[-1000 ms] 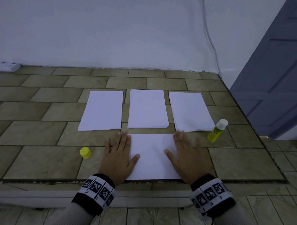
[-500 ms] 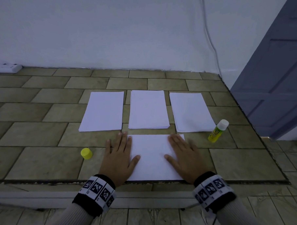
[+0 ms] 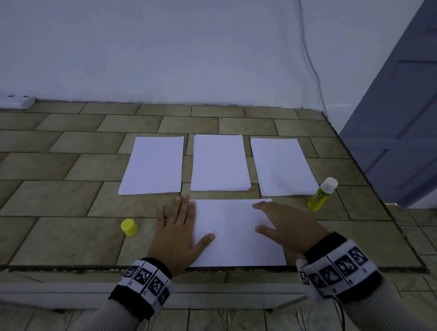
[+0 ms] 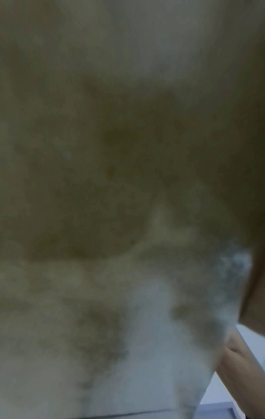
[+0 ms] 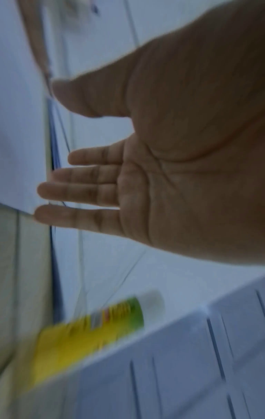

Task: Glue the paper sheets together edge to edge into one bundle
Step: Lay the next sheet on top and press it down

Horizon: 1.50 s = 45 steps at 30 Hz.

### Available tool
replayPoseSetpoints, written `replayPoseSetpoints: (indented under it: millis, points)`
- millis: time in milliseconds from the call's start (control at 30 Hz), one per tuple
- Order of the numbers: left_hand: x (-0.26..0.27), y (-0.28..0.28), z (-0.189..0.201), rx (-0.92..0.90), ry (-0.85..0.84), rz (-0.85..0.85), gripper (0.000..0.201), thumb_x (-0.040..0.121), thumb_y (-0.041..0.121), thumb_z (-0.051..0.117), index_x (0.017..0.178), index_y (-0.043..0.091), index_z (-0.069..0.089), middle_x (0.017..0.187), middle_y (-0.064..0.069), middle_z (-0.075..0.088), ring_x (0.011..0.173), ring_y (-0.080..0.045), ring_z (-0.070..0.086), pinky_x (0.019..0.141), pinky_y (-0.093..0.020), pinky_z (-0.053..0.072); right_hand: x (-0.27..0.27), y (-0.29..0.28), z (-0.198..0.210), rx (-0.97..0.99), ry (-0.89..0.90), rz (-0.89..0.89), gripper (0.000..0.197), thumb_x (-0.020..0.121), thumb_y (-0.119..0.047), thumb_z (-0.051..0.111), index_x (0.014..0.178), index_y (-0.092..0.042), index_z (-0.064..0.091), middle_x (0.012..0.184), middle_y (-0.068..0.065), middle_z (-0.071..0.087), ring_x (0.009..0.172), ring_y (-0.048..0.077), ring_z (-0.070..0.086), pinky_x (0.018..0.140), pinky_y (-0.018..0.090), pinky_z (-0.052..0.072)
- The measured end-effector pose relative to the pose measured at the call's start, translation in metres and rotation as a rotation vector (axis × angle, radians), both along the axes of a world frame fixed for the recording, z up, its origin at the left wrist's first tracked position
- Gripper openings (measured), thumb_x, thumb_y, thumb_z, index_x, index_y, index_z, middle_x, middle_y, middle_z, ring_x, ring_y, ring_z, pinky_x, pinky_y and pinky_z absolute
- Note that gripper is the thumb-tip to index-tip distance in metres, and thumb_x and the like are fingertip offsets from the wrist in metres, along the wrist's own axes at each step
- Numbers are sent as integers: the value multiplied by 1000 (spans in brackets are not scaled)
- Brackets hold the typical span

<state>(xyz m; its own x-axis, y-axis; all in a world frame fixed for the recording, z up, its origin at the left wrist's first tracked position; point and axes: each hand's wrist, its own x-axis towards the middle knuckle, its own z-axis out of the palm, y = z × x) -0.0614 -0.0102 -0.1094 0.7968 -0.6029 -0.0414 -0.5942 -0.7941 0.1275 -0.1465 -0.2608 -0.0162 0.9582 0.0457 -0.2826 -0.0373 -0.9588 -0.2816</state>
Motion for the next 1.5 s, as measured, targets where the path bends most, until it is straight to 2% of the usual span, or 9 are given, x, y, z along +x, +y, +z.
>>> replayPoseSetpoints:
  millis: [100,400,700,800,867,933,1100,1300,1500]
  points:
    - [0,2,2,27,21,-4,118,71,89,-15,154,7,-2,161,-9,-12,148,-23,-14,119,-55,-6,18,3,-8,-102,7,99,58,98,-40,45,147,-16,26,147,2,37,129,19,39,103,34,37]
    - [0,3,-2,4,-17,-21,109,81,86,2,154,5,16,162,-12,6,149,-25,-1,117,-60,5,38,6,-19,-369,-38,124,49,95,-41,43,132,-9,37,136,10,41,116,27,42,91,40,38]
    - [0,3,-2,31,-17,-23,107,82,85,3,154,6,16,161,-12,6,148,-28,0,117,-60,8,53,-5,-7,19,34,-36,26,87,3,45,110,-8,48,115,11,50,98,26,55,84,36,48]
    - [0,3,-3,26,-18,-17,106,84,84,6,153,5,21,161,-13,10,148,-29,6,116,-61,13,53,-14,2,55,55,-25,19,90,2,47,97,-15,53,111,9,58,86,15,51,69,22,43]
    - [0,4,-4,22,-3,-16,106,83,84,5,154,5,18,161,-12,6,149,-29,4,117,-61,10,52,-18,8,41,40,12,17,92,-2,53,92,-17,60,109,4,61,86,7,47,72,17,37]
    - [0,4,-2,10,9,-17,107,81,86,3,155,8,9,161,-9,-2,149,-28,-2,118,-59,4,51,-20,17,44,-8,37,15,91,-5,58,90,-18,65,102,-4,58,90,2,44,77,13,33]
    - [-1,3,3,-21,20,-8,106,77,89,-4,153,16,-13,158,-9,-26,147,-25,-18,118,-55,-7,48,-31,57,94,-121,4,16,88,-5,61,86,-19,69,89,-10,58,72,-6,48,60,3,35]
    - [-1,3,1,-52,23,-9,106,80,87,2,156,14,1,162,-10,-10,150,-26,-8,118,-56,-3,65,-53,70,311,-335,-224,18,83,-5,67,93,-20,66,84,-5,59,69,11,60,60,19,51]
    - [-3,2,6,-23,45,5,111,72,89,-10,155,15,-4,161,-6,-16,148,-21,-18,117,-51,-12,102,-34,15,584,-387,-498,17,83,-2,67,99,-9,63,83,3,57,85,30,66,77,40,59]
